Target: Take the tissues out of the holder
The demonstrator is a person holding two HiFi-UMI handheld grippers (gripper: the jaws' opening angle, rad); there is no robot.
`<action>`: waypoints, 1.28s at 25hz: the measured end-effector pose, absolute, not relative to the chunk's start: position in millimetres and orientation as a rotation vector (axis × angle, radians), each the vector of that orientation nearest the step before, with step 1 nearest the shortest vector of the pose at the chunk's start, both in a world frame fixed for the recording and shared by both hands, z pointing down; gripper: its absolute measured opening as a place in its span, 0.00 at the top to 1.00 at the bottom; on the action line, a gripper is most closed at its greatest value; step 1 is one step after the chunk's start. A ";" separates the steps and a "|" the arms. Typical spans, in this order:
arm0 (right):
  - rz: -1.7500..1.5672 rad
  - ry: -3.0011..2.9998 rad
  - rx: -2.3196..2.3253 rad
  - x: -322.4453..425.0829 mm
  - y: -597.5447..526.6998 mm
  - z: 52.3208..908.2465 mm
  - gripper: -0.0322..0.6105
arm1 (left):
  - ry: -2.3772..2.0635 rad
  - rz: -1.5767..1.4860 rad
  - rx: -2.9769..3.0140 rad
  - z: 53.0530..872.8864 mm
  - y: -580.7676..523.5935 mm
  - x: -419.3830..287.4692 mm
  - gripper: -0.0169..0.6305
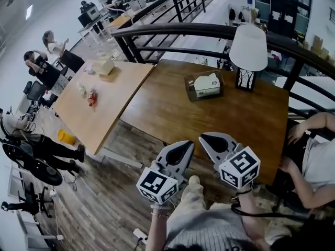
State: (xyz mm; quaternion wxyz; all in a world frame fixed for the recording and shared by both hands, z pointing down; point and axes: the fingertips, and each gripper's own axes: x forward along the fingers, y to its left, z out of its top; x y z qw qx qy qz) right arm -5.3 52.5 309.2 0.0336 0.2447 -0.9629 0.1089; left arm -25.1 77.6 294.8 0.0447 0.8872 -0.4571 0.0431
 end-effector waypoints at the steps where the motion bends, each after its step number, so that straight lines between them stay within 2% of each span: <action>1: 0.334 -2.954 0.765 -9.4 45.7 310.0 0.93 | -1.376 0.131 2.718 295.8 70.5 -28.4 0.96; 18: 0.320 -2.837 0.997 -74.0 -57.2 316.5 0.93 | -1.118 0.111 2.790 307.9 -35.9 -105.1 0.96; 32: 0.411 -2.772 0.966 -68.8 -99.3 344.1 0.93 | -1.069 0.077 2.717 328.3 -74.4 -101.0 0.96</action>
